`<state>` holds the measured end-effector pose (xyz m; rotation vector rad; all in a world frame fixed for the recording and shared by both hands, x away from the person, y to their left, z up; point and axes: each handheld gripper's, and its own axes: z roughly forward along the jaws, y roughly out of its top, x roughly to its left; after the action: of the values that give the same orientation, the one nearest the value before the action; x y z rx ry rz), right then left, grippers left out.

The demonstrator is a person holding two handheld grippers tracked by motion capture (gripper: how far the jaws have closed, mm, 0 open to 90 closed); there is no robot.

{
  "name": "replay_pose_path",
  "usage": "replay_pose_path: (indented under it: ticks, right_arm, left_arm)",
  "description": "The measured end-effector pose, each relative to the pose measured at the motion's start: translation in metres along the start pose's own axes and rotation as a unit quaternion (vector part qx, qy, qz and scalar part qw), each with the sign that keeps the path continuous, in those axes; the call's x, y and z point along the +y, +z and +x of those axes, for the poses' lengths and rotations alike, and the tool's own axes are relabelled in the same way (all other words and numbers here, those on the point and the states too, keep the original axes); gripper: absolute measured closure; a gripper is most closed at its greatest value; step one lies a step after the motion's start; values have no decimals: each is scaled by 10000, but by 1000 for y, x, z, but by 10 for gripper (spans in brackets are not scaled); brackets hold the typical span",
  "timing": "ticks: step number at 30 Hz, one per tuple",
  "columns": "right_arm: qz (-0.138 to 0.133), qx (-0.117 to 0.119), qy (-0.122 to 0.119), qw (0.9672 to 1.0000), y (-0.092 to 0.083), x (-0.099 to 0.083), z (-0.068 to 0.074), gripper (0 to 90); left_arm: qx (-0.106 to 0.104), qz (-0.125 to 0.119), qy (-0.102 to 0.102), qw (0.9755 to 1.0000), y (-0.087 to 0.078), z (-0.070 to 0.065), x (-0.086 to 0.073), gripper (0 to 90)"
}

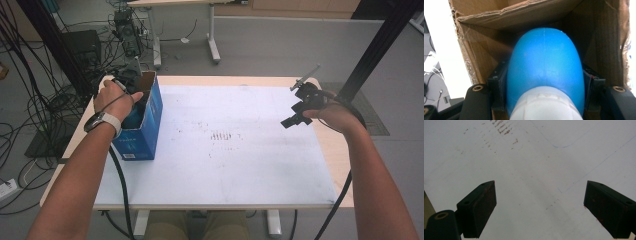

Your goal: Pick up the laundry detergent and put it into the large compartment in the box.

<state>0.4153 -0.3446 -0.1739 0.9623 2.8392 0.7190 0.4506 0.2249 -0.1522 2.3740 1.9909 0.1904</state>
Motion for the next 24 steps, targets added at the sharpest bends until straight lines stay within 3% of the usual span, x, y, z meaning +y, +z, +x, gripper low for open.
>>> replay_pose_path:
  ticks: [24]
  right_arm:
    - [-25, -9, -15, 10000, -1, -1, 1, 112]
  left_arm:
    - [2, -23, -9, 10000, 0, 0, -2, 373]
